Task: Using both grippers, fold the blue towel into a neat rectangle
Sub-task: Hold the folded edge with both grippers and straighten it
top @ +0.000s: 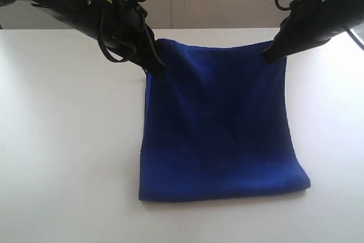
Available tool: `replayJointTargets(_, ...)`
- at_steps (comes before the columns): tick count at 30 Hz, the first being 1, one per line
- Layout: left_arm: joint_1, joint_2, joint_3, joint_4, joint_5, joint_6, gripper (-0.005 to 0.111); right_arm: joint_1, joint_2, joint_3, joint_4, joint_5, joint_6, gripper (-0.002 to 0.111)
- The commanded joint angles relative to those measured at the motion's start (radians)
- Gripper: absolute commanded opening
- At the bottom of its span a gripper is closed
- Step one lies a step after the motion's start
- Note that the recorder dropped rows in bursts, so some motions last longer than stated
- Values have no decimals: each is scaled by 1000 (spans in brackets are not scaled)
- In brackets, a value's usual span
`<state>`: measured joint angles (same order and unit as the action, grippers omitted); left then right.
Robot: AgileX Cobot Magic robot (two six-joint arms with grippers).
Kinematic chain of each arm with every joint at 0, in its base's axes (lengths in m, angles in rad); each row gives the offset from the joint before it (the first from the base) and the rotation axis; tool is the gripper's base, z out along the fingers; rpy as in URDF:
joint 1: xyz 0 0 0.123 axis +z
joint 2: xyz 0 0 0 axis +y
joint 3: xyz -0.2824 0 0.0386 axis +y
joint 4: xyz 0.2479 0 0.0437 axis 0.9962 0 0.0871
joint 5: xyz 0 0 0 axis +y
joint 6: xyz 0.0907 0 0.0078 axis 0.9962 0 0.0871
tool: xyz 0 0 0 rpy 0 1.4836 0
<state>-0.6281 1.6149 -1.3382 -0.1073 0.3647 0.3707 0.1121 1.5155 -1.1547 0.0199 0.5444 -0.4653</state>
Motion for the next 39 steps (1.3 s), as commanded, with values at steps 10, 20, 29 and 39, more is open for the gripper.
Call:
replayJointTargets(10, 59, 10, -25, 7, -6, -34, 0, -4, -3, -11, -44, -94, 46, 0)
replayJointTargets(20, 59, 54, -25, 4, -63, -38, 0, -4, 22, -11, -51, -132, 56, 0)
replayJointTargets(29, 59, 114, -22, 6, -118, -38, 0, -4, 114, -11, -51, -221, 61, 0)
replayJointTargets(39, 71, 241, -22, 6, -271, -58, 0, -4, 237, -11, -51, -334, 76, 0)
